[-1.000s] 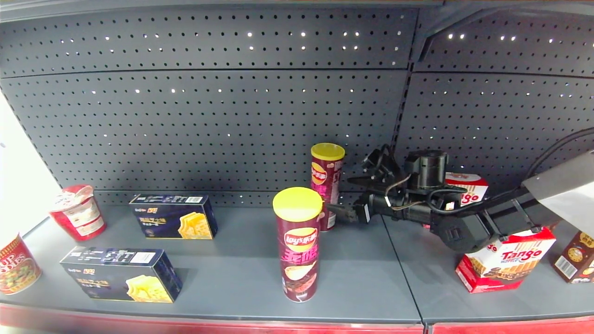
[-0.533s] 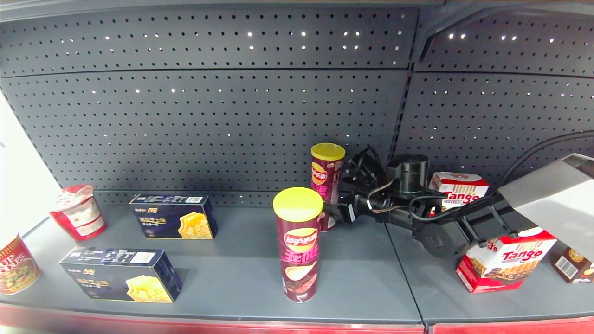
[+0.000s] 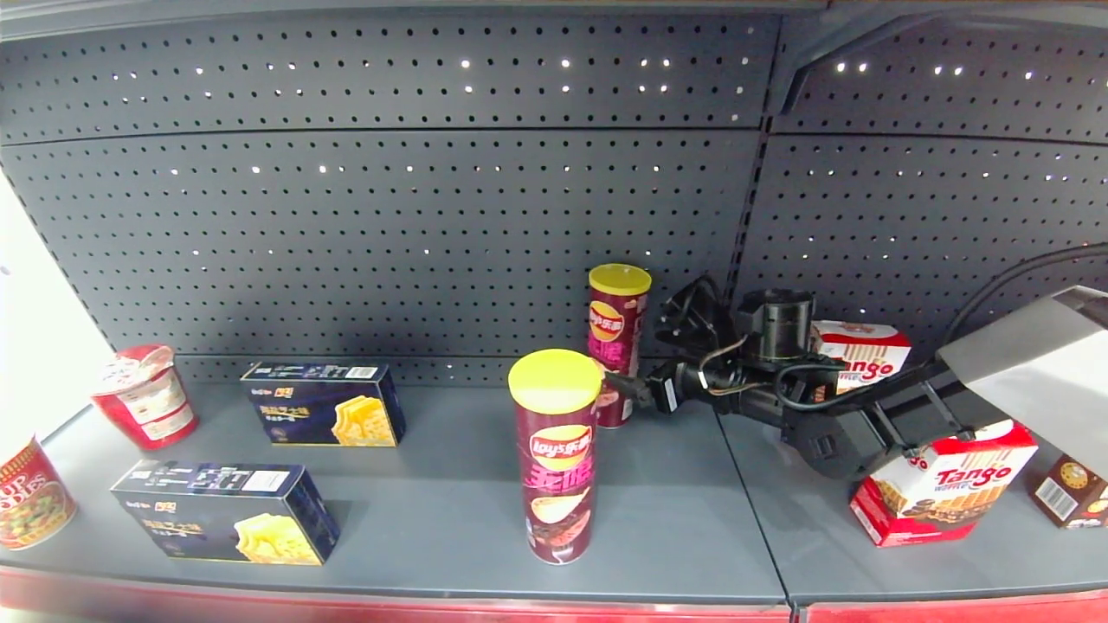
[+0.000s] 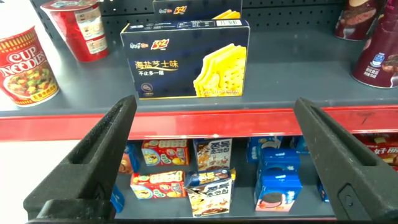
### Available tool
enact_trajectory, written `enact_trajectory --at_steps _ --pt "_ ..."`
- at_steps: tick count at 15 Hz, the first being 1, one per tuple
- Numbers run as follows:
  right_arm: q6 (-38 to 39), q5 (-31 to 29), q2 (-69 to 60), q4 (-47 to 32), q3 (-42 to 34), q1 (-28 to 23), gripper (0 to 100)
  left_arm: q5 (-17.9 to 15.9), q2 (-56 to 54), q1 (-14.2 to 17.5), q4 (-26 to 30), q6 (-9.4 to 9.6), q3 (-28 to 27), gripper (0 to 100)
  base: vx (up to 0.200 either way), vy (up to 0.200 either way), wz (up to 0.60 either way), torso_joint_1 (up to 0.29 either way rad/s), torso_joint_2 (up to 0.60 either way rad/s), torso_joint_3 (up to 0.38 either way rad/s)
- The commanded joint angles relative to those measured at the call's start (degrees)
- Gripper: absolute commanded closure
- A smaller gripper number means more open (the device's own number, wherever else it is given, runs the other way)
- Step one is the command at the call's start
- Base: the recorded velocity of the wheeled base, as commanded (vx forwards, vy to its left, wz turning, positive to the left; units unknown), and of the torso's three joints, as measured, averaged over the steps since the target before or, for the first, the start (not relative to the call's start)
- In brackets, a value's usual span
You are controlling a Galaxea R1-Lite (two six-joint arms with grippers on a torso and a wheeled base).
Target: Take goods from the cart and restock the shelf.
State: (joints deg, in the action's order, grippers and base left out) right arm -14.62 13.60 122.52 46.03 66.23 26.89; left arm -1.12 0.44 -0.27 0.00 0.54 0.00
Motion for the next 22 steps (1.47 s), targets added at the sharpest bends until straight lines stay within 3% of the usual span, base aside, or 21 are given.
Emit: enact_trajectory --at_steps 1,19,22 --pt "-0.15 0.02 -1.14 0.02 -0.84 -0.61 0 -0.02 0.09 0.0 0.0 -0.01 0.0 0 0.0 0.0 0.0 0.0 0.0 0.0" --pt "-0.32 -0.07 -6.94 1.61 -9.98 -4.13 0 -0.02 0.0 0.0 0.0 -0.01 0.0 0 0.0 0.0 0.0 0.0 0.0 0.0" --pt "-0.24 -4.82 -6.32 1.61 -9.98 -5.01 0 -0.02 0.0 0.0 0.0 -0.01 0.0 0 0.0 0.0 0.0 0.0 0.0 0.0"
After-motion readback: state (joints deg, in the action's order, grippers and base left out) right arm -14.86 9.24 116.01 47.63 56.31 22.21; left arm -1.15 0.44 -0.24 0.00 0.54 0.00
